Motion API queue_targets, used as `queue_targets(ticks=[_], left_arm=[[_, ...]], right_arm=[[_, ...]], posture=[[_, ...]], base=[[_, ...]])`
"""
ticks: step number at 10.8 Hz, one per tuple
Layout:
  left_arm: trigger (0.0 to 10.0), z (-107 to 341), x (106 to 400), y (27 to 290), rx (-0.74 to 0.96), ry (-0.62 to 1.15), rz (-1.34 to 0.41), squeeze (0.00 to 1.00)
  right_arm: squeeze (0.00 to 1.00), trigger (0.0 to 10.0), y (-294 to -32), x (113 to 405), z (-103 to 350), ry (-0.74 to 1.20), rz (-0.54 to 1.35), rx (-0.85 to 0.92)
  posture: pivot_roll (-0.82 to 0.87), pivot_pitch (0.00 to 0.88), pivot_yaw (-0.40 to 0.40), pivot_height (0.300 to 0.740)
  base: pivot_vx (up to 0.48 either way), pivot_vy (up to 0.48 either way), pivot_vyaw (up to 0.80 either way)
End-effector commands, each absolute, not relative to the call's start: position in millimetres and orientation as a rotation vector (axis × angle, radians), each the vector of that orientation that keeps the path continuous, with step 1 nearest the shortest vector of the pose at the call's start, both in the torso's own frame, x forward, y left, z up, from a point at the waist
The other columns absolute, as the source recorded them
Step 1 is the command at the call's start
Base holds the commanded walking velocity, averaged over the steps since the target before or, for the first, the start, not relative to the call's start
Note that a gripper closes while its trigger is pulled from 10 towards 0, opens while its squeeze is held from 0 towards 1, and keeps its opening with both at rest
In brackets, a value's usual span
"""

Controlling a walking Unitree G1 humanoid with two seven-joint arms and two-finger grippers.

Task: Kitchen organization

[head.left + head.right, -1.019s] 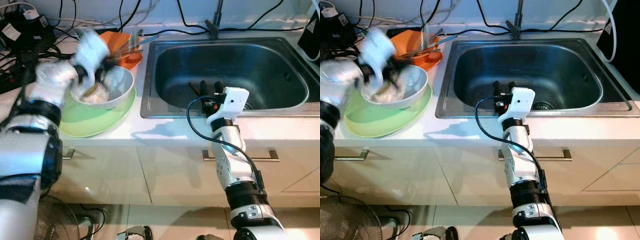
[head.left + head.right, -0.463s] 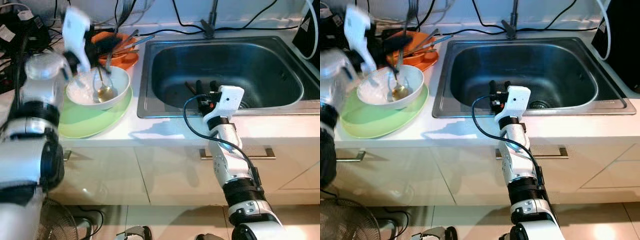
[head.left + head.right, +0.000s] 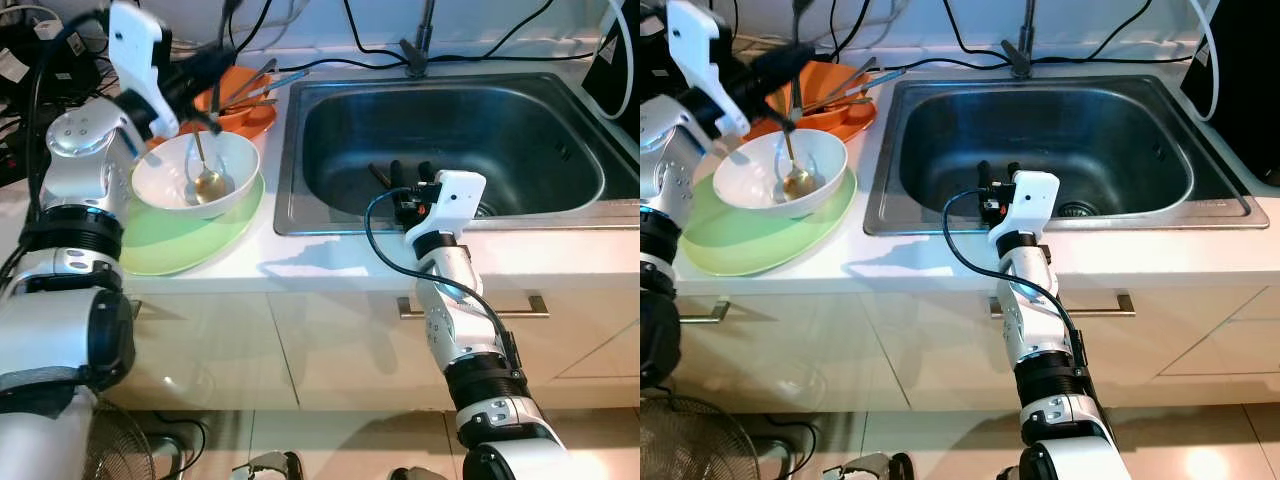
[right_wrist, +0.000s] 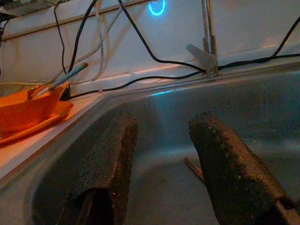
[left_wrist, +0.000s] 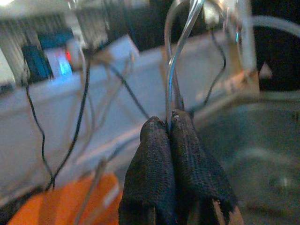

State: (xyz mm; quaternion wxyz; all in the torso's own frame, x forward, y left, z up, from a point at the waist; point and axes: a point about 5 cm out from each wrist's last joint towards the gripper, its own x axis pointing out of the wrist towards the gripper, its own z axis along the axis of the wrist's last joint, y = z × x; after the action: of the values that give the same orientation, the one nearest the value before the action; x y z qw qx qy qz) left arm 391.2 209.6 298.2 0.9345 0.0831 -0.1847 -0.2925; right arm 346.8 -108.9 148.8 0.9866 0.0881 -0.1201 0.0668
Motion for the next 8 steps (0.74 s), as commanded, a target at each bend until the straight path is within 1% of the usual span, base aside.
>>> queue_targets(ticks=[1,2,3,4,5,6,7,8], left_arm=[[10.0,315.6,388.1,208.7,0.161,-0.453,-0.591,0.00],[10.0,329.8,384.8,192.6,0.184,-0.535,-0.586,0.00],[10.0,331.5,382.4,174.3,0.314,-0.560,-0.584,0.00],[10.0,328.0,373.6,134.6,0.399,-0.619,-0.651,0.00],[10.0,324.1,368.7,116.5,0.389,-0.639,-0.688,0.00],[10.0,307.7,358.4,83.1,0.342,-0.632,-0.776,0.00],[10.0,289.0,353.0,65.1,0.293,-0.600,-0.800,0.00],[10.0,275.1,349.3,53.4,0.262,-0.575,-0.791,0.00]], right_arm=[[0.00,10.0,-112.4,344.9,130.4,-0.160,0.124,0.187],[0.00,10.0,-113.4,345.1,130.8,-0.162,0.120,0.186],[0.00,10.0,-114.5,345.4,131.6,-0.165,0.119,0.183],[0.00,10.0,-115.7,346.0,132.8,-0.170,0.116,0.181],[0.00,10.0,-116.5,346.5,133.5,-0.172,0.114,0.180],[0.00,10.0,-119.4,346.9,134.3,-0.176,0.104,0.177],[0.00,10.0,-121.4,345.5,132.8,-0.177,0.100,0.174],[0.00,10.0,-122.2,344.4,131.2,-0.174,0.099,0.171]], posture=[[0.08,0.059,0.089,0.740],[0.08,0.061,0.088,0.740],[0.08,0.062,0.083,0.740],[0.08,0.064,0.082,0.740],[0.08,0.064,0.081,0.740],[0.07,0.064,0.076,0.740],[0.06,0.047,0.075,0.740],[0.06,0.033,0.075,0.740]], base=[[0.000,0.000,0.00],[0.000,0.000,0.00],[0.000,0.000,0.00],[0.000,0.000,0.00],[0.000,0.000,0.00],[0.000,0.000,0.00],[0.000,0.000,0.00],[0.000,0.000,0.00]])
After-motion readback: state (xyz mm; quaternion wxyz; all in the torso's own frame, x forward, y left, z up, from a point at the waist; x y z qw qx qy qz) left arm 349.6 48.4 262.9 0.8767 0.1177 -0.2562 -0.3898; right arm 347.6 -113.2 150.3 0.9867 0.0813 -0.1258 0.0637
